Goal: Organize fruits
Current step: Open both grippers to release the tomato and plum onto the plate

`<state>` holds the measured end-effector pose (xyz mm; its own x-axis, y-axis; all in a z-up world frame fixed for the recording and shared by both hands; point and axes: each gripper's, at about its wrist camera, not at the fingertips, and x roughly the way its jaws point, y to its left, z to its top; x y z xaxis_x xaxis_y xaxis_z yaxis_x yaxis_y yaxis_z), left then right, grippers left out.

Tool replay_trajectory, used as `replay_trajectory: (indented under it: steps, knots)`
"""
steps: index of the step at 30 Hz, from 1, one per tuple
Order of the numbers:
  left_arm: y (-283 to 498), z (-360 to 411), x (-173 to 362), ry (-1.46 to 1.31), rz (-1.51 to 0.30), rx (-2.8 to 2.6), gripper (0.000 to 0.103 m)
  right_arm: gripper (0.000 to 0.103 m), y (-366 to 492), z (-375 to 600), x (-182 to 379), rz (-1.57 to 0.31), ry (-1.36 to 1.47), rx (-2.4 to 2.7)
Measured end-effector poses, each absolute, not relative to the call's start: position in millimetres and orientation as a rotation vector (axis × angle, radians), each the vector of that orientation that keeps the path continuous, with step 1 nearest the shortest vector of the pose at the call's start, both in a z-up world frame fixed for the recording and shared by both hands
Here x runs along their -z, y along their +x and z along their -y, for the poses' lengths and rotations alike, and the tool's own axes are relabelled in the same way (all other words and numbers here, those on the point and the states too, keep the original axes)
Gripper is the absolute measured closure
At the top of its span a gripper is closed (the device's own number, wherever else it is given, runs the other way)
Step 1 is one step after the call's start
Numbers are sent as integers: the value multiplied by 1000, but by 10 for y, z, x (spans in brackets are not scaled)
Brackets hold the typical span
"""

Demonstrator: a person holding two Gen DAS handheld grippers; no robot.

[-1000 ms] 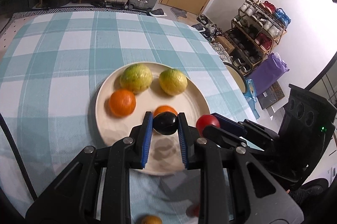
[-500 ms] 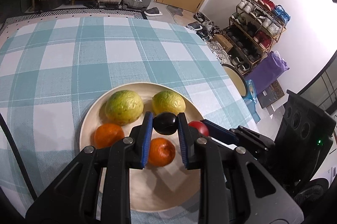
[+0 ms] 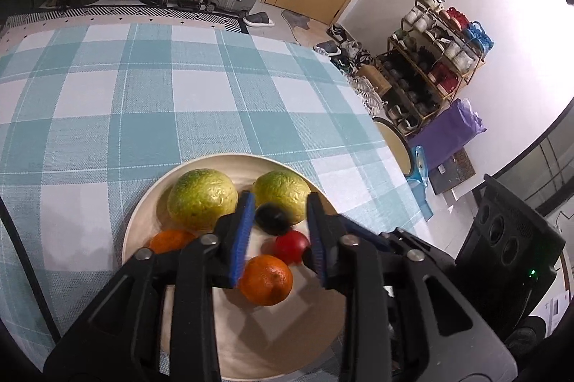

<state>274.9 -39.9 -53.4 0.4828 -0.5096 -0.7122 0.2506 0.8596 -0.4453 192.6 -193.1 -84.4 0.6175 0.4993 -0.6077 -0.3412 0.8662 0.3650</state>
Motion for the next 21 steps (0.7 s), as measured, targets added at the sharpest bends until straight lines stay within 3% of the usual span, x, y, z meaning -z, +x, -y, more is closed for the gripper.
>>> replay_trajectory:
  steps: [2, 12, 15, 21]
  knots:
    - [2717, 379, 505, -299, -954, 473, 71, 54, 1893, 1939, 811, -744, 216, -479]
    - [2360, 230, 345, -302, -925, 444, 64, 52, 1661, 2139, 695, -718, 235, -424]
    - [2213, 182, 336, -301, -928, 423, 57, 48, 1557, 2178, 657, -709, 234, -413]
    - [1844, 96, 295, -287, -901, 389, 53, 39, 1292, 2214, 541, -665, 221, -421]
